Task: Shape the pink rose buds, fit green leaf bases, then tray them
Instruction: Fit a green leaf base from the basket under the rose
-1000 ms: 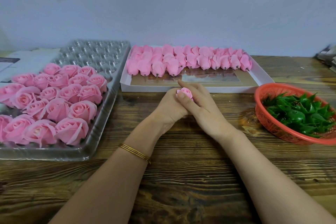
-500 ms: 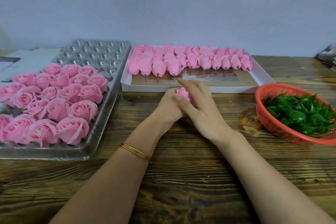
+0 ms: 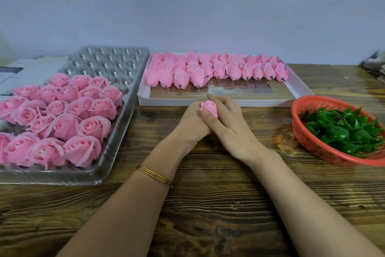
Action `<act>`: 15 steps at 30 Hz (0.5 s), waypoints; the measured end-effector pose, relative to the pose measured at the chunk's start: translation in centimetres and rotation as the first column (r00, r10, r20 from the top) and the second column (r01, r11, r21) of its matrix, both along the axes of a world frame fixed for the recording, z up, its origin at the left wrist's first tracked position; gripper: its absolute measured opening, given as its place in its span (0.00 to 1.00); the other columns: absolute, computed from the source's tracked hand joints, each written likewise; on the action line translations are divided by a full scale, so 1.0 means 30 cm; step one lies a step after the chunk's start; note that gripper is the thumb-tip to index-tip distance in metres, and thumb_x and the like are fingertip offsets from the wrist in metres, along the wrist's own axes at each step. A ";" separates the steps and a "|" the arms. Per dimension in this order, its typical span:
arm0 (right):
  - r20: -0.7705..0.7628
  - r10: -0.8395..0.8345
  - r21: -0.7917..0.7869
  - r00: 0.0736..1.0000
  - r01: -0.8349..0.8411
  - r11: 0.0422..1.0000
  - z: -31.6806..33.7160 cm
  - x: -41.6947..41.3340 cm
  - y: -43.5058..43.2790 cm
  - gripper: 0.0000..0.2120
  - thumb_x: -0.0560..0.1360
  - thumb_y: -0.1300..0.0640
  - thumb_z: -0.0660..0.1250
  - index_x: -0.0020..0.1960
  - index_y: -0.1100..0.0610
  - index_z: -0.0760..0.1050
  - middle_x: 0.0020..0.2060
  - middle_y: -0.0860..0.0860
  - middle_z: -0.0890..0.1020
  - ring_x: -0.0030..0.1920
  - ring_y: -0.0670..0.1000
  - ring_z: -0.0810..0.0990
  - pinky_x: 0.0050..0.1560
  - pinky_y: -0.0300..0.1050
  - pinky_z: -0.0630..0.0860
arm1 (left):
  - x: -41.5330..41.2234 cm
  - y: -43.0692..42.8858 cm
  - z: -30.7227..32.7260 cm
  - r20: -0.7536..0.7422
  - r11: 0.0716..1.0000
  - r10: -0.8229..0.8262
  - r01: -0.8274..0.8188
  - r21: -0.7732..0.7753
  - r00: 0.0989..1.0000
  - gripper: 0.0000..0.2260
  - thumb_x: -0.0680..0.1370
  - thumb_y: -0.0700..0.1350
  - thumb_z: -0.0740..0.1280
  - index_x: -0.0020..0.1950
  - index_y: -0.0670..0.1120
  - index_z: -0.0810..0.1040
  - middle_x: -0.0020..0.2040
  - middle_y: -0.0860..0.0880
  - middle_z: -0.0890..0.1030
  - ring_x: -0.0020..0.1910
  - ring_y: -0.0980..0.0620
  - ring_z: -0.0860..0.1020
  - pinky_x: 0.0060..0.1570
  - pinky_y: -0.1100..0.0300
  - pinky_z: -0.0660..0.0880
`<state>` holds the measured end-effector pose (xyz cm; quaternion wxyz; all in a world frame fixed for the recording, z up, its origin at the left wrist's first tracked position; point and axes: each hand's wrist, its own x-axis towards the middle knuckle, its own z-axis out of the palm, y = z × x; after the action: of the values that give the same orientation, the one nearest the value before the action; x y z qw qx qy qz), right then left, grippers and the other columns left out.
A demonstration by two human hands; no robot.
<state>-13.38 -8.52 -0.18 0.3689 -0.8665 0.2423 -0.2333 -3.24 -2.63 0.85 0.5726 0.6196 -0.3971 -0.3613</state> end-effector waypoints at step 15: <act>0.284 -0.356 0.778 0.890 0.004 0.629 0.030 0.014 -0.039 0.17 0.71 0.76 0.59 0.53 0.61 0.77 0.49 0.59 0.81 0.49 0.55 0.80 0.51 0.46 0.78 | 0.028 0.011 0.005 -0.123 0.969 0.200 -0.215 -0.121 0.972 0.12 0.66 0.31 0.77 0.40 0.41 0.76 0.36 0.45 0.76 0.37 0.52 0.75 0.37 0.62 0.75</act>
<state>-12.96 -9.70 0.73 0.7134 -0.5320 0.3214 -0.3235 -2.39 -2.29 0.99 0.6684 0.5973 -0.3210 -0.3056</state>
